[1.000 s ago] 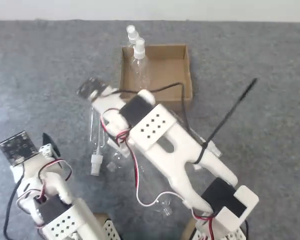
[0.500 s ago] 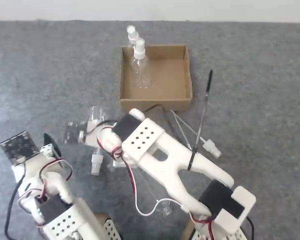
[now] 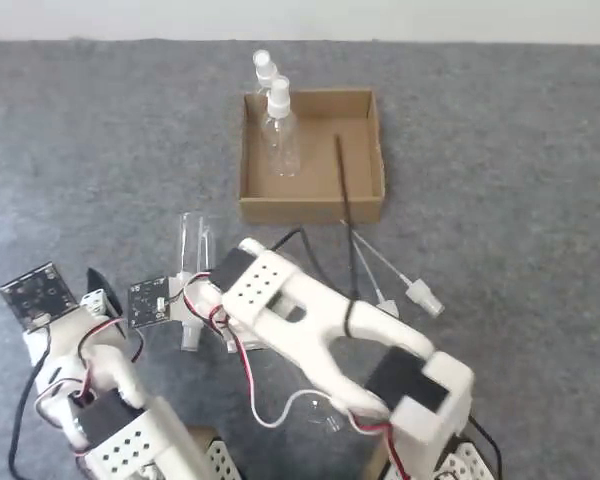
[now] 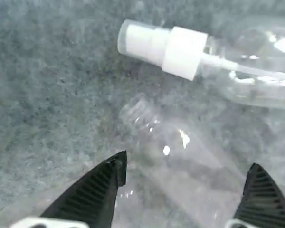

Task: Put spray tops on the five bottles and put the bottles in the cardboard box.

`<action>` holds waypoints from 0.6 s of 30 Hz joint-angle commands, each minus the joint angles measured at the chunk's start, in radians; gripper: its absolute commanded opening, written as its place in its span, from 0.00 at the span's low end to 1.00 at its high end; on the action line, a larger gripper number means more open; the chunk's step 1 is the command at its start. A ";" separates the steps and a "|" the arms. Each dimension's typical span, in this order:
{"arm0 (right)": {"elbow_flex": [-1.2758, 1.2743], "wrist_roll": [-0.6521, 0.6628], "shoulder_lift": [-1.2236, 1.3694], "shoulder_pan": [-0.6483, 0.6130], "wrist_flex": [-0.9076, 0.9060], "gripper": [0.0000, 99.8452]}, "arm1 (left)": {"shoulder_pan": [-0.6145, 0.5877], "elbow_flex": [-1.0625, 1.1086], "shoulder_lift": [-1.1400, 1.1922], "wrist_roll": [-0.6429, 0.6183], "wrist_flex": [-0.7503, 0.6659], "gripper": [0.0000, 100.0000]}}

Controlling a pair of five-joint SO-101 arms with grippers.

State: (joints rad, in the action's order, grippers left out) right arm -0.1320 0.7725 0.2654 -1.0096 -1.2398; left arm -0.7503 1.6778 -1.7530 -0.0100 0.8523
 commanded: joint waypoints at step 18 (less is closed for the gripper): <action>0.262 -0.066 0.140 0.157 0.008 0.14 | -0.003 -0.010 -0.015 0.005 -0.028 0.20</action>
State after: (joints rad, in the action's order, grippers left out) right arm 0.0491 0.7434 0.4434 -0.8915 -1.2306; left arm -0.7503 1.6778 -1.7530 -0.0100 0.8523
